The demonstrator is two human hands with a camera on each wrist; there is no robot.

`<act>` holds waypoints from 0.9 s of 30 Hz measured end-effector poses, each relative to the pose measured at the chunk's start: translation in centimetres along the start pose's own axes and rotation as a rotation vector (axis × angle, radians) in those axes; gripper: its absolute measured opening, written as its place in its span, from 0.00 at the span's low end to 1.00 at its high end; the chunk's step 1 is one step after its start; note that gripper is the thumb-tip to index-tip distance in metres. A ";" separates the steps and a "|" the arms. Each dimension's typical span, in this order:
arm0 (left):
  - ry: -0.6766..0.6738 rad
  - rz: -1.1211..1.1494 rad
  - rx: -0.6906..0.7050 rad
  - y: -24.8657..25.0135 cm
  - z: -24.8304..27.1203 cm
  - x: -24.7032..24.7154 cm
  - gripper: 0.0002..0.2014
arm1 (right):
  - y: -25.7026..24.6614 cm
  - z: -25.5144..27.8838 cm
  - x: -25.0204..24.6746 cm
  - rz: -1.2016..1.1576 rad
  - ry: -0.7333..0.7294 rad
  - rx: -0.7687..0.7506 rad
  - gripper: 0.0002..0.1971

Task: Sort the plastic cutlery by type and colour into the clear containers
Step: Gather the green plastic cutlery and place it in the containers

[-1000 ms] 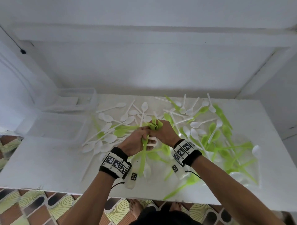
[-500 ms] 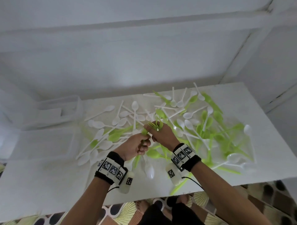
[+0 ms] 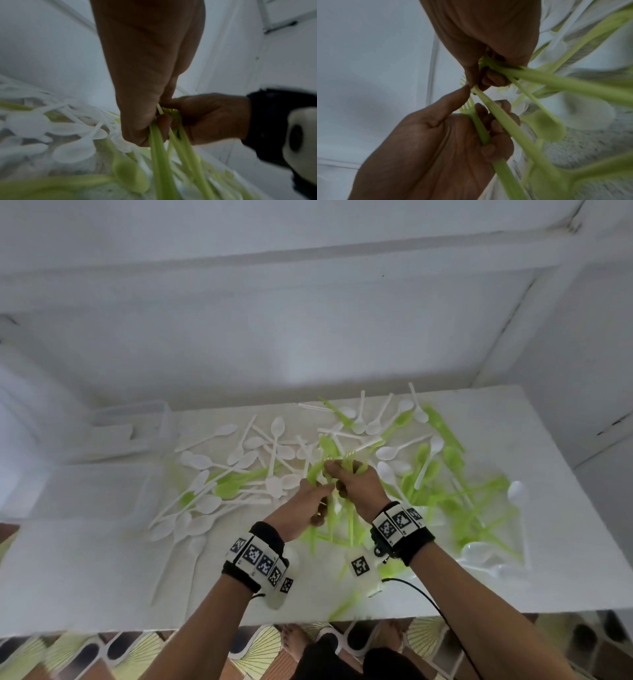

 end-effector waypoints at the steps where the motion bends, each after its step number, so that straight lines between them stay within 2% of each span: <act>1: 0.003 0.060 -0.019 0.2 0.1 0.6 0.10 | -0.2 0.0 -0.5 -0.042 -0.015 0.021 0.07; 3: -0.035 0.139 -0.010 1.0 0.6 2.1 0.10 | -0.4 0.1 -1.4 -0.108 -0.047 0.062 0.06; 5: -0.053 0.059 0.047 1.7 0.9 3.9 0.10 | -0.5 0.4 -1.9 -0.165 -0.107 0.118 0.05; 7: -0.022 -0.017 0.064 1.9 1.0 5.2 0.15 | -0.7 0.6 -2.5 -0.176 -0.148 0.151 0.05; 9: 0.000 -0.027 0.055 2.2 0.9 6.3 0.09 | -1.2 0.1 -3.6 -0.115 -0.133 0.109 0.08; 10: -0.001 -0.029 0.053 2.2 0.8 6.6 0.10 | -1.4 -0.4 -4.4 -0.070 -0.111 0.072 0.09; 13: -0.035 0.019 0.042 2.4 0.9 8.0 0.18 | -2.1 -1.6 -6.3 0.025 -0.070 -0.003 0.18; 15: -0.029 0.076 0.051 2.8 1.0 8.7 0.12 | -2.8 -1.9 -6.8 0.072 -0.080 -0.009 0.28; 16: -0.002 0.107 0.041 2.9 1.0 8.7 0.10 | -3.0 -2.1 -6.8 0.097 -0.102 -0.003 0.26; 19: 0.054 0.172 0.044 2.8 0.9 8.6 0.10 | -3.3 -2.4 -6.6 0.140 -0.169 0.061 0.08; 23: -0.014 0.159 0.071 2.9 0.9 9.4 0.07 | -4.2 -2.3 -6.1 0.090 -0.238 -0.012 0.04; 27: -0.090 0.378 -0.005 3.2 0.8 9.2 0.17 | -5.0 -1.8 -5.9 0.088 -0.262 -0.085 0.05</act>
Point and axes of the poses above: each hand's wrist, its own z-axis away from the middle knuckle, its own x-axis out of the palm, y = z × x, the point moved 10 cm from there along -z, towards the middle knuckle, and after that the axes turned 9 degrees about y, right-handed, at the moved point
